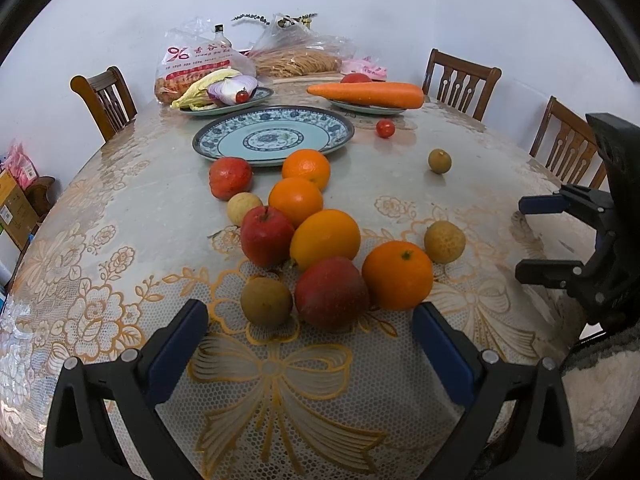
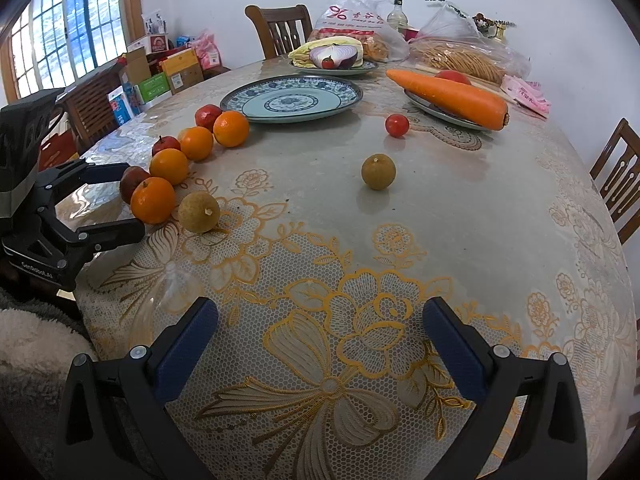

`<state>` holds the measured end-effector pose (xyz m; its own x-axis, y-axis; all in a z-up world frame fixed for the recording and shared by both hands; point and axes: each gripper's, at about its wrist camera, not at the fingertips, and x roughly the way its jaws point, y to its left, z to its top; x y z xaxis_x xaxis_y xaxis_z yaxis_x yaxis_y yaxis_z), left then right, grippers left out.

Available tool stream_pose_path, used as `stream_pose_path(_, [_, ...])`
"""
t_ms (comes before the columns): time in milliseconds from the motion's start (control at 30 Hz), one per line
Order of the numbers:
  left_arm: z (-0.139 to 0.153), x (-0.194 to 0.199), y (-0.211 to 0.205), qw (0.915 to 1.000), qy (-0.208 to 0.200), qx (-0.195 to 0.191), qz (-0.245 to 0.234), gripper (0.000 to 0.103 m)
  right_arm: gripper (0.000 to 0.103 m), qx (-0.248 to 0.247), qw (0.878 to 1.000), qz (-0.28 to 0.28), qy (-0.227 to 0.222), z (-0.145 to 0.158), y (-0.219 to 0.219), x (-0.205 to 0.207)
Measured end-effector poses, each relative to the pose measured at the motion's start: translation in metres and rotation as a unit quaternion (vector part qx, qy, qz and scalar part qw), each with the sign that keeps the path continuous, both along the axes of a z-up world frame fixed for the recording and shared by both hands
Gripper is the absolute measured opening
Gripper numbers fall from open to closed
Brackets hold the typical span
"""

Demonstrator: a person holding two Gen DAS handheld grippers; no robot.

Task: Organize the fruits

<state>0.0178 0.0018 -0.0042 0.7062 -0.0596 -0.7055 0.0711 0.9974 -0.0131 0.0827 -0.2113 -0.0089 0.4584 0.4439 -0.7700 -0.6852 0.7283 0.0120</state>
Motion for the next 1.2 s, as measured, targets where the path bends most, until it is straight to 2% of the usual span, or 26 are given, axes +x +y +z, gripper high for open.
stream_pose_path(833, [-0.0012, -0.0015, -0.0005, 1.0, -0.008, 0.001, -0.003, 0.103, 0.103, 0.001, 1.0, 0.002, -0.001, 0.0008, 0.0003, 0.0004])
stream_pose_path(1200, [-0.0006, -0.0009, -0.0056, 0.9997, -0.006, 0.005, -0.023, 0.103, 0.103, 0.002, 1.0, 0.002, -0.001, 0.0014, 0.0007, -0.0006])
